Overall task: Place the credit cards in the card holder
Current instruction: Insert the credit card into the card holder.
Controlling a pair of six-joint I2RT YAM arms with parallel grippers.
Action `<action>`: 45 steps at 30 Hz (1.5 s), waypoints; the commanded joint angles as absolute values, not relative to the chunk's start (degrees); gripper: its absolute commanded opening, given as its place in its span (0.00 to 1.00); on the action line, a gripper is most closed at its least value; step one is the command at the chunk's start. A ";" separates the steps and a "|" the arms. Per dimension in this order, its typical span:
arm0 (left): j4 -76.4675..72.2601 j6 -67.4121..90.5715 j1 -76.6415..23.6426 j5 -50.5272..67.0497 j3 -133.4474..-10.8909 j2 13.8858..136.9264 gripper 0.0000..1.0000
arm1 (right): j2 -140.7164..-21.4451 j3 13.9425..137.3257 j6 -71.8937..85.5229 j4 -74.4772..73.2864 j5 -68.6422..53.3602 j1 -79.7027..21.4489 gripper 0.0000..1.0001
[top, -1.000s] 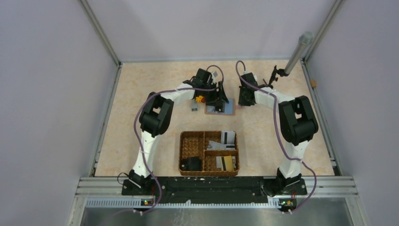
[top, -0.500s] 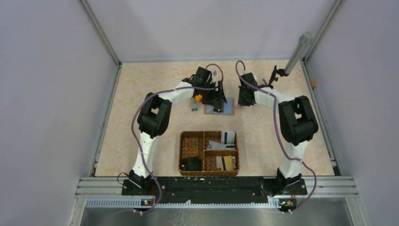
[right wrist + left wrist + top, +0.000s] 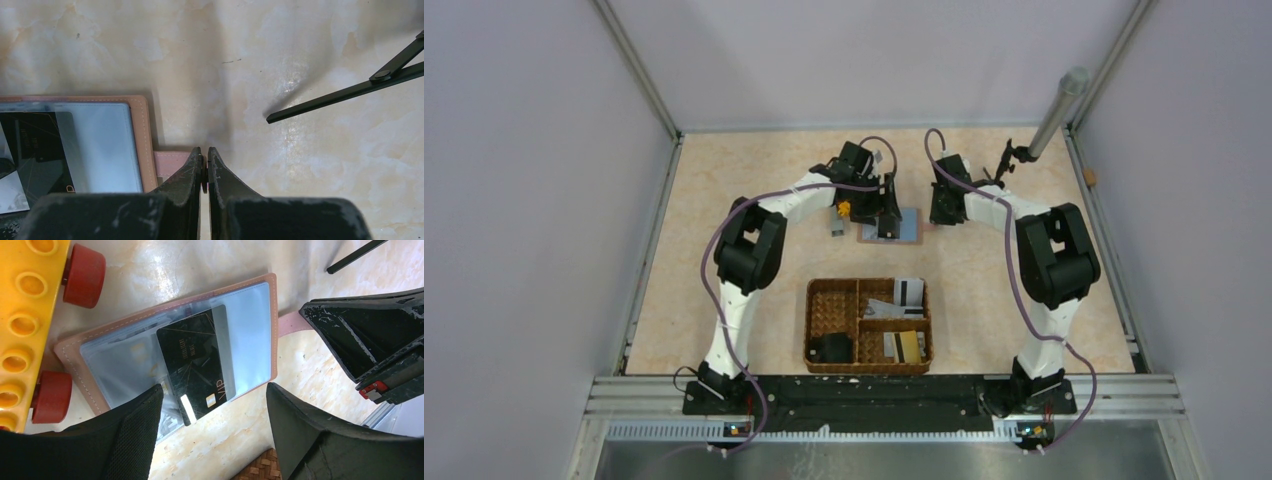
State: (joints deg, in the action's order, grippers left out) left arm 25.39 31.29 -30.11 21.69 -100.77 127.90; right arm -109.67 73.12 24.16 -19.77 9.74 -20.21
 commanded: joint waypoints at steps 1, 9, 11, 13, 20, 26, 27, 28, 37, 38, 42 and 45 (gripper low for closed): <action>27.50 29.19 -29.94 18.02 -98.41 122.91 0.78 | -108.86 72.96 24.22 -19.62 11.69 -20.15 0.00; 23.47 29.82 -30.04 19.74 -96.25 120.36 0.78 | -108.88 73.08 24.09 -19.96 11.73 -20.17 0.00; 23.38 30.15 -29.98 20.59 -96.34 121.11 0.78 | -108.90 73.07 24.14 -19.98 11.71 -20.07 0.00; 22.84 31.00 -30.02 22.10 -96.25 122.14 0.77 | -108.89 73.08 24.10 -19.92 11.73 -20.13 0.00; 18.73 33.94 -30.09 26.12 -96.22 124.66 0.67 | -109.07 73.15 24.08 -19.85 11.29 -20.11 0.00; 19.87 34.11 -30.74 25.95 -97.34 126.88 0.63 | -109.23 73.24 24.14 -19.80 11.04 -20.15 0.00; 20.46 33.87 -30.84 25.60 -97.64 127.17 0.63 | -109.25 73.29 24.15 -19.86 10.88 -20.16 0.00; 21.03 33.64 -31.00 25.05 -97.91 127.34 0.64 | -109.25 73.30 24.11 -19.79 10.85 -20.20 0.00; 19.04 34.02 -31.91 25.98 -97.91 128.65 0.64 | -109.32 73.26 24.12 -19.65 10.57 -20.21 0.00; 18.46 34.36 -32.05 26.28 -98.03 128.81 0.63 | -109.27 73.30 24.09 -19.68 10.47 -20.21 0.00; 16.54 35.83 -32.78 27.40 -98.72 129.43 0.63 | -109.22 73.45 24.15 -19.64 10.22 -20.13 0.00; 15.45 36.48 -33.30 27.50 -99.26 129.87 0.63 | -109.25 73.43 24.13 -19.67 10.14 -20.19 0.00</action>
